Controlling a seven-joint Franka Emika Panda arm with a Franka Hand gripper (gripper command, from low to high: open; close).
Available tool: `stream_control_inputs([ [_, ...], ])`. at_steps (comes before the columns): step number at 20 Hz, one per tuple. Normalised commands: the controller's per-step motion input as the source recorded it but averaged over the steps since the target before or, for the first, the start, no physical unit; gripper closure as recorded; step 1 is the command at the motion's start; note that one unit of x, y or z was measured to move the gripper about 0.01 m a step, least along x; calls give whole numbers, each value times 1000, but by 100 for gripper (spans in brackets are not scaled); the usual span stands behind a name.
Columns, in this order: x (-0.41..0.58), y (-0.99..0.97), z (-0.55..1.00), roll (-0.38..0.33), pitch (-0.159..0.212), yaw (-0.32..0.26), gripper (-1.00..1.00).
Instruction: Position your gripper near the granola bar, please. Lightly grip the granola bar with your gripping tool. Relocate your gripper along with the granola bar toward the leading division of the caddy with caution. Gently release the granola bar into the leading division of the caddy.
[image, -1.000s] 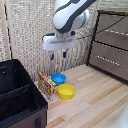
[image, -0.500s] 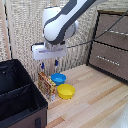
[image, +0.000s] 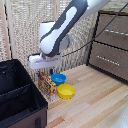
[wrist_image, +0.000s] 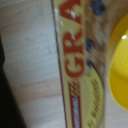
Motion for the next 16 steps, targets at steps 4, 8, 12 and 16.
stream_control_inputs([
  [4, 166, -36, -291, -110, 0, 139, -100],
  [8, 45, -343, -149, -50, 21, 147, -100],
  [12, 121, -101, -36, 0, 0, 77, 100],
  [16, 66, 82, -29, 0, 4, 2, 100],
])
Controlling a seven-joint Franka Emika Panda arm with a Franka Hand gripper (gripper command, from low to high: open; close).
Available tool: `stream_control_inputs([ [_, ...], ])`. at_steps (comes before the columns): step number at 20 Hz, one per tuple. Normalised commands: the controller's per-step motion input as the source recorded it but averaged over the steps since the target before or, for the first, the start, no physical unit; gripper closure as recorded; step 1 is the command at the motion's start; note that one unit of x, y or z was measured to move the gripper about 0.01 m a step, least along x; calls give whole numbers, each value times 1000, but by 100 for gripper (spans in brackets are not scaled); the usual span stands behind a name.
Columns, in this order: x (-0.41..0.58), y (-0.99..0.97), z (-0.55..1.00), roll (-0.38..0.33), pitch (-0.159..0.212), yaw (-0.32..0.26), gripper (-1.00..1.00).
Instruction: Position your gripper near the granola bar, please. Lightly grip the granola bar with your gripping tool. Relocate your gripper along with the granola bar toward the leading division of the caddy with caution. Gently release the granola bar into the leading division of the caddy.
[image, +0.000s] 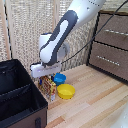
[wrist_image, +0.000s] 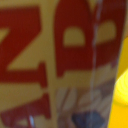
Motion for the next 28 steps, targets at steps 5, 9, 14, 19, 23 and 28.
stream_control_inputs([
  [5, 1, 167, -102, -2, 0, 7, 100],
  [9, 42, 102, -6, 0, 0, -2, 100],
  [14, 118, 108, 277, 21, 21, -22, 100],
  [19, 124, 16, 764, 24, 56, -76, 100],
  [23, 27, 65, 929, -6, 2, -197, 100],
  [28, -113, 90, 868, -18, -6, -258, 100],
])
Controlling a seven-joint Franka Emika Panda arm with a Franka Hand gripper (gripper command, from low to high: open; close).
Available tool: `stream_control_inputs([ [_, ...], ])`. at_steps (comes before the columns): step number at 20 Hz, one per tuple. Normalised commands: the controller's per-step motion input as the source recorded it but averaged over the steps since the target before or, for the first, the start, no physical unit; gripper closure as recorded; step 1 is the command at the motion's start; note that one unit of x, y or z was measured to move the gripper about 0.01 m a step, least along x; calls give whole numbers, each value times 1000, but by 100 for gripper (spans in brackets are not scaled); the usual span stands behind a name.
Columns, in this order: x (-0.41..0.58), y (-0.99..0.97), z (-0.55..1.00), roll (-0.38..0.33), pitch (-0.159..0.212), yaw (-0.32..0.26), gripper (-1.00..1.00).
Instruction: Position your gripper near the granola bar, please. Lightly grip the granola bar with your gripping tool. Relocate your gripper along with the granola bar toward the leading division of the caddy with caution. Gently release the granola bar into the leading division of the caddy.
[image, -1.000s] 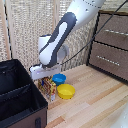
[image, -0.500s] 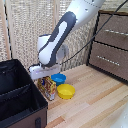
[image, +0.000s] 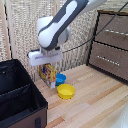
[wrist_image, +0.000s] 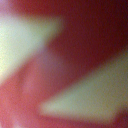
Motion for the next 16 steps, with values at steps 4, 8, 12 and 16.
stream_control_inputs([
  [4, -192, 8, 714, 0, 2, -264, 100],
  [8, -243, 65, 646, 0, 7, -228, 100],
  [12, -115, 158, 845, 5, -48, -253, 100],
  [16, -62, 207, 833, 12, -76, -266, 100],
])
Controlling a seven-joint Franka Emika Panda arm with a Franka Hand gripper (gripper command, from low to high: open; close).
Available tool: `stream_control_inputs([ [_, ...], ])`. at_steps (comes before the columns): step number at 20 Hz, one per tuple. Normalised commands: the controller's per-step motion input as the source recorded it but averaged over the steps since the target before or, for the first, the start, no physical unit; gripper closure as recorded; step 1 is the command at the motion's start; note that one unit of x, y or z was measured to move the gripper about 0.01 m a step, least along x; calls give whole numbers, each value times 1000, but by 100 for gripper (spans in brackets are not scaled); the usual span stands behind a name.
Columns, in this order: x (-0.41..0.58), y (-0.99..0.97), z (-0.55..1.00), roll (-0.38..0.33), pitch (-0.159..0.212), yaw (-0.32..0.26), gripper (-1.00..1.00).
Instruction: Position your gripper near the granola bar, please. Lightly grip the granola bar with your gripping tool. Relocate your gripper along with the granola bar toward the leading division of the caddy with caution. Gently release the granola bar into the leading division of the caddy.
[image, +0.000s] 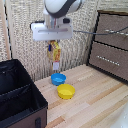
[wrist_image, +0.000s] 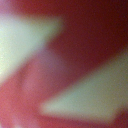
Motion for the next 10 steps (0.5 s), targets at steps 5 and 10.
stream_control_inputs([
  [5, -39, 407, 662, 3, -53, -224, 100],
  [10, -19, 506, 478, 10, -10, -183, 100],
])
